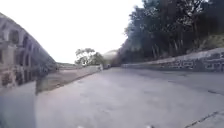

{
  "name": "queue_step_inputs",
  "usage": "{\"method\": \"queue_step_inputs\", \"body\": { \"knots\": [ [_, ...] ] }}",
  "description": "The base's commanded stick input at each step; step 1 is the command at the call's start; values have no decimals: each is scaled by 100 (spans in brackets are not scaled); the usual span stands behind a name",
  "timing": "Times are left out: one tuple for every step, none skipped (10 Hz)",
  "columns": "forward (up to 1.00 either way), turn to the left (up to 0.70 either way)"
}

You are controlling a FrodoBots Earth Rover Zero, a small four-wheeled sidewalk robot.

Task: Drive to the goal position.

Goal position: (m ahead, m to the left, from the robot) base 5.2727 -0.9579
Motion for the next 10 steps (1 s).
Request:
{"method": "queue_step_inputs", "body": {
  "knots": [
    [70,0],
    [70,0],
    [70,0],
    [70,0],
    [70,0],
    [70,0],
    [70,0],
    [70,0],
    [70,0],
    [70,0]
  ]
}}
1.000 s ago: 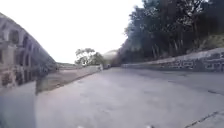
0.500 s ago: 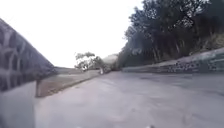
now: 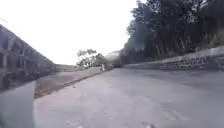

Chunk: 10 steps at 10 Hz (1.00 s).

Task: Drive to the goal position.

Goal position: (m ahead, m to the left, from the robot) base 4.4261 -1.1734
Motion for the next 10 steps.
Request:
{"method": "queue_step_inputs", "body": {
  "knots": [
    [70,0],
    [70,0],
    [70,0],
    [70,0],
    [70,0],
    [70,0],
    [70,0],
    [70,0],
    [70,0],
    [70,0]
  ]
}}
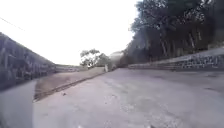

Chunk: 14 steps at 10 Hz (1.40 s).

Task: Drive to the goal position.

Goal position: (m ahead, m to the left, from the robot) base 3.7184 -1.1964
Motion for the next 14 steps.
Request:
{"method": "queue_step_inputs", "body": {
  "knots": [
    [70,0],
    [70,0],
    [70,0],
    [70,0],
    [70,0],
    [70,0],
    [70,-27],
    [70,-27],
    [70,-27],
    [70,-27],
    [70,-27],
    [70,-27],
    [70,0],
    [70,0]
  ]
}}
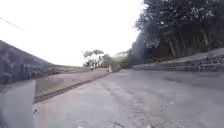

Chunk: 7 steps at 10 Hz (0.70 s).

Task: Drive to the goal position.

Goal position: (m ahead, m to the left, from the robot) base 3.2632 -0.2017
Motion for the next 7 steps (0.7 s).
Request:
{"method": "queue_step_inputs", "body": {
  "knots": [
    [70,0],
    [70,0],
    [70,0],
    [70,0],
    [70,0],
    [70,0],
    [70,0]
  ]
}}
